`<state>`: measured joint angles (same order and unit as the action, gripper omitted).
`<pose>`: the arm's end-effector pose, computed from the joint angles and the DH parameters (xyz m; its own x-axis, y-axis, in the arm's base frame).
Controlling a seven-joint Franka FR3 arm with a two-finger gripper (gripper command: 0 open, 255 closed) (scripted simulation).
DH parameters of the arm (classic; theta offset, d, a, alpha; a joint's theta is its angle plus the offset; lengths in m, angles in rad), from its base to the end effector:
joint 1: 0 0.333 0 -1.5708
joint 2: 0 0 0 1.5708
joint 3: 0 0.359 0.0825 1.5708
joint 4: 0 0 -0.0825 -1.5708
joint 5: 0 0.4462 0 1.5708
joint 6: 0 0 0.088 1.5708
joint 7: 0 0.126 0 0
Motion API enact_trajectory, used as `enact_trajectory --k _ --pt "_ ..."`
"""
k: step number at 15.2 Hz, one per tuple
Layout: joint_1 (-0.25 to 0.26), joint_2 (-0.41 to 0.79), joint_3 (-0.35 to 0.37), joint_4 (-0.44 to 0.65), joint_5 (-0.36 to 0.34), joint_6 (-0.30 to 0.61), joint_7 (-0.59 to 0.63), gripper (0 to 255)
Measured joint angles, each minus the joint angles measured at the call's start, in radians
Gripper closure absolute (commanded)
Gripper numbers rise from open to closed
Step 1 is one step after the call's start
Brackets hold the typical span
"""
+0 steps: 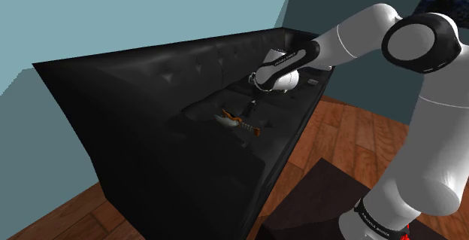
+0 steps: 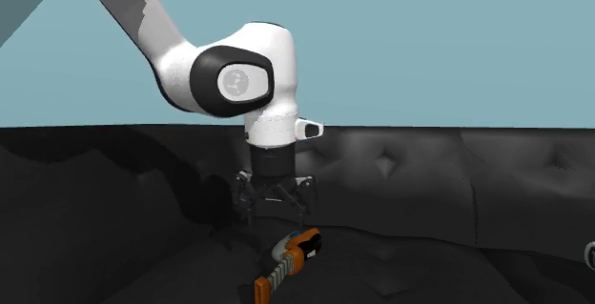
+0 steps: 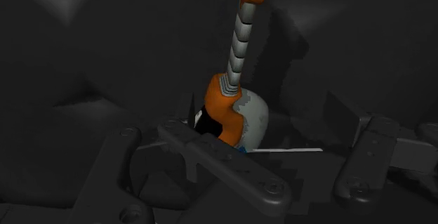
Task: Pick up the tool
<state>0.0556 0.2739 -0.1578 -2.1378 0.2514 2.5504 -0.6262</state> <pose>0.6369 -0.0651 0.2683 0.9299 0.3203 0.1808 0.3297 -0.9438 -0.0237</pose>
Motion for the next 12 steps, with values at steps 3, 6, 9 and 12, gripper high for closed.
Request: enact_trajectory --k 3,6,9,12 --pt "-0.019 0.115 0.022 0.081 0.030 0.024 -0.049 0" --pt "-0.035 0.202 0.037 0.148 0.046 0.038 -0.080 0" --pt "-0.042 0.241 0.048 0.158 0.059 0.067 -0.094 0" --pt "-0.048 0.275 0.059 0.162 0.071 0.096 -0.106 0"
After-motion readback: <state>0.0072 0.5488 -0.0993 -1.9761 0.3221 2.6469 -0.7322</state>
